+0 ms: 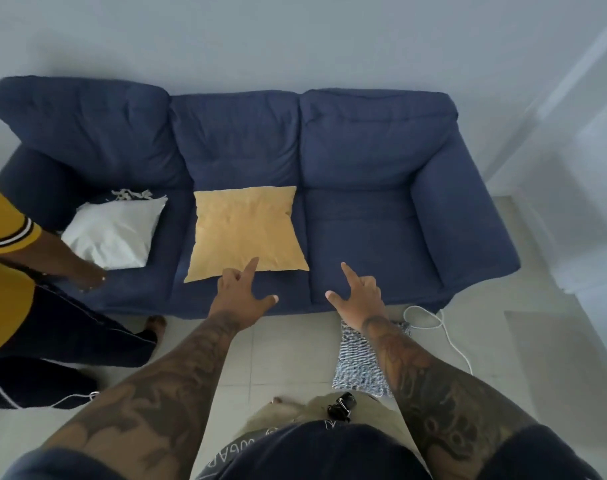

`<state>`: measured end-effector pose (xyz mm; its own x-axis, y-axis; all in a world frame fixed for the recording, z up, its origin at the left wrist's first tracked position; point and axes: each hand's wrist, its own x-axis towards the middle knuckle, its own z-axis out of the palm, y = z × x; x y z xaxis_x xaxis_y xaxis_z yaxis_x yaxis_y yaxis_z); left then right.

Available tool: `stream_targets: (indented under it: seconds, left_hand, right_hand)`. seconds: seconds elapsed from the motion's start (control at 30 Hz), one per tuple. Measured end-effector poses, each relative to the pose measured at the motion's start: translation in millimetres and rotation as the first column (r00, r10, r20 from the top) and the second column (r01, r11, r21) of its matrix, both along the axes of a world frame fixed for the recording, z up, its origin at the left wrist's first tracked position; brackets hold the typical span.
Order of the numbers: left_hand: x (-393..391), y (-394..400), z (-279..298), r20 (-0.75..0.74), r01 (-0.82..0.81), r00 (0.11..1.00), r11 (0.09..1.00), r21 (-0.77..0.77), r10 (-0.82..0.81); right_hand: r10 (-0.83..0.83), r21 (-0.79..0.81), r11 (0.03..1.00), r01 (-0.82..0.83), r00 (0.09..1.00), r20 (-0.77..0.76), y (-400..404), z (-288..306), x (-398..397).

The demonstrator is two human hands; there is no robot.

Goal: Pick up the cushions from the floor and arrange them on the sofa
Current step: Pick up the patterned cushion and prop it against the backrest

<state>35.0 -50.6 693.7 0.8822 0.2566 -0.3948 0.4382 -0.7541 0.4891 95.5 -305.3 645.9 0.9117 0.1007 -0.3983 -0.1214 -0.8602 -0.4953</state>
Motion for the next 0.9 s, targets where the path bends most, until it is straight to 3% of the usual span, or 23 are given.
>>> stream_targets:
  seconds: [0.3,0.63,0.9]
  left_hand:
    - [20.1,-110.2,-4.0,-0.016,0.104,0.994,0.994,0.039,-0.104]
    - [38.9,-284.8,-15.9,-0.003,0.094,0.996,0.995,0.033,-0.094]
    - [48.3,-353.8,-23.1,-0.048,0.100,0.994,0.995,0.020,-0.099]
  right_hand:
    - [-0.088,0.029,0.996,0.087,0.996,0.009,-113.0,-1.3,-6.1]
    - [-0.037,-0.041,0.998,0.037,0.999,-0.017,-296.3,-2.4,18.3]
    - [-0.048,-0.015,0.999,0.047,0.998,-0.036,-364.9,-2.9,27.0]
